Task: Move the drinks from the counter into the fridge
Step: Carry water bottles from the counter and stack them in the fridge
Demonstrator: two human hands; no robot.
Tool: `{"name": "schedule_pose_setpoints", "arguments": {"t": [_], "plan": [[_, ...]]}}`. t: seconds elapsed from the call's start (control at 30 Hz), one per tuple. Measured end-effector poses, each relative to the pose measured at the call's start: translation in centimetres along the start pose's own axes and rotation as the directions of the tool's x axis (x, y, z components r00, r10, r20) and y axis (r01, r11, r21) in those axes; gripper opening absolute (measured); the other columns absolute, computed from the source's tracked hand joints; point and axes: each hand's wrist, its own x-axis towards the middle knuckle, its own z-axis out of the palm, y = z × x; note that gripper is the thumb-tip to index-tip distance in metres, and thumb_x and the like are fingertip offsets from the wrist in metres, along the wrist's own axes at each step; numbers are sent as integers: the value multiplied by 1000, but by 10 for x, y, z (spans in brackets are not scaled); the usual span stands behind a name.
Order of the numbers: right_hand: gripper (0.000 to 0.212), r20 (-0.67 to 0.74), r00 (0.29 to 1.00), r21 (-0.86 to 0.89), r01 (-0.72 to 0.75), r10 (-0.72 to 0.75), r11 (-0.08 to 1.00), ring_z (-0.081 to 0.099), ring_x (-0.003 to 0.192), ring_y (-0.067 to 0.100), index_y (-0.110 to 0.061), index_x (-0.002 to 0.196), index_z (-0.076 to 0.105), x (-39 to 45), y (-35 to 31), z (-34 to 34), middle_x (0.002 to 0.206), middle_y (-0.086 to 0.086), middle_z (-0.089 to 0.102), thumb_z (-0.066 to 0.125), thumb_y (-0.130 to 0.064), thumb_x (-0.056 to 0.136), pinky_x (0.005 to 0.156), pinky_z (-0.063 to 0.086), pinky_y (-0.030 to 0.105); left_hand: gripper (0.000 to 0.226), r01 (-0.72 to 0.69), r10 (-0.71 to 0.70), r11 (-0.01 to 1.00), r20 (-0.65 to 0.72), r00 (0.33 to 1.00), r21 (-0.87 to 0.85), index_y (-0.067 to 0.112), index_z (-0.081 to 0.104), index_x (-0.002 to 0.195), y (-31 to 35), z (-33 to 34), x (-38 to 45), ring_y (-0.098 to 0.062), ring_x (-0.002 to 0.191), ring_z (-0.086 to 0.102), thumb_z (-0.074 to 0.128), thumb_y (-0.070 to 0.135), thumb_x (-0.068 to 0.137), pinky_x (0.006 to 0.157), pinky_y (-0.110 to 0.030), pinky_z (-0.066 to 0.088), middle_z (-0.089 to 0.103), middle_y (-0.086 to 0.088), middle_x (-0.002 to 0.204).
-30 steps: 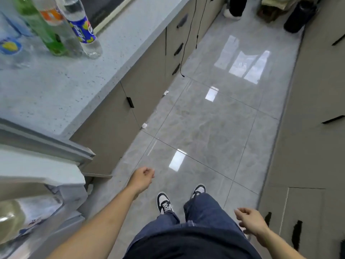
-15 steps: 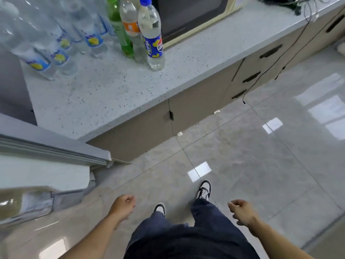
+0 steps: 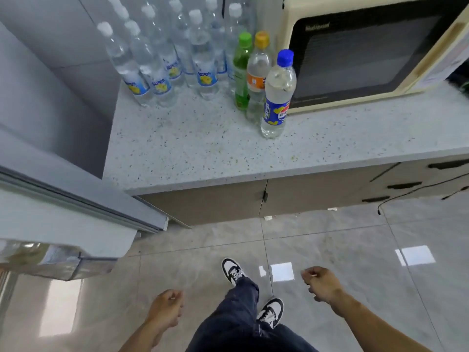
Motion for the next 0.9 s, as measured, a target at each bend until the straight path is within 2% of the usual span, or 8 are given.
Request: {"name": "schedule_pose_setpoints", "arguments": {"t": [0.17, 0.27, 0.43, 0.53, 0.6, 0.7, 0.8, 0.9], "plan": [[13, 68, 992, -55, 110, -106, 992, 46, 57, 19, -13, 87, 70, 6, -73, 8, 66, 2, 57, 64, -24, 90, 49, 36, 24, 27, -211, 211, 974, 13, 977, 78, 16, 63, 72, 62, 18, 23, -21, 57, 57, 60, 28, 96, 60, -32, 45, 67, -7, 67], [14, 103, 971, -77, 224, -216, 971, 50, 58, 15, -18, 92, 71, 3, -139, 14, 66, -2, 60, 63, -29, 90, 52, 42, 25, 19, -359, 358, 933, 27, 933, 35, 23, 65, 78, 125, 21, 26, -25, 73, 67, 59, 25, 96, 69, -40, 54, 73, -4, 81], [19, 166, 878, -82, 466, -449, 881, 58, 70, 12, -13, 96, 70, -10, -246, 32, 75, -1, 61, 63, -30, 94, 68, 48, 28, 14, -524, 525, 843, -28, 851, -123, 33, 65, 93, 218, 6, 20, -6, 84, 71, 54, 41, 97, 81, -33, 58, 73, 10, 91], [18, 168, 807, -43, 579, -566, 814, 59, 68, 10, -10, 94, 70, -18, -301, 43, 72, -2, 59, 64, -27, 93, 61, 48, 23, 10, -614, 601, 768, -124, 789, -184, 42, 62, 97, 263, -10, 14, -3, 86, 68, 53, 44, 96, 80, -32, 60, 71, 14, 92], [11, 160, 772, -17, 625, -615, 780, 64, 70, 10, -18, 96, 71, -20, -340, 50, 74, -3, 64, 65, -26, 93, 60, 52, 22, 8, -668, 632, 723, -222, 742, -176, 46, 59, 99, 295, -24, 11, -6, 92, 66, 53, 41, 96, 81, -33, 60, 68, 15, 99], [15, 135, 724, 27, 680, -676, 733, 68, 76, 12, -21, 106, 69, -21, -403, 56, 85, 1, 70, 65, -28, 94, 66, 56, 25, 17, -723, 625, 666, -390, 676, -184, 41, 57, 111, 344, -43, 6, -7, 92, 64, 53, 36, 96, 77, -35, 59, 65, 10, 105], [26, 35, 655, 25, 754, -755, 656, 66, 84, 15, -23, 117, 63, -25, -469, 58, 96, -1, 67, 66, -32, 92, 70, 57, 30, 28, -746, 575, 647, -543, 612, -157, 36, 55, 123, 393, -65, -3, 7, 83, 57, 55, 35, 96, 61, -17, 46, 61, 17, 105], [43, -91, 553, -2, 831, -828, 556, 63, 91, 11, -25, 132, 54, -30, -532, 54, 113, -5, 59, 66, -34, 92, 87, 56, 39, 37, -757, 534, 647, -655, 535, -90, 31, 51, 130, 441, -94, -11, 1, 86, 59, 60, 33, 94, 67, -19, 44, 58, 9, 119]]}}
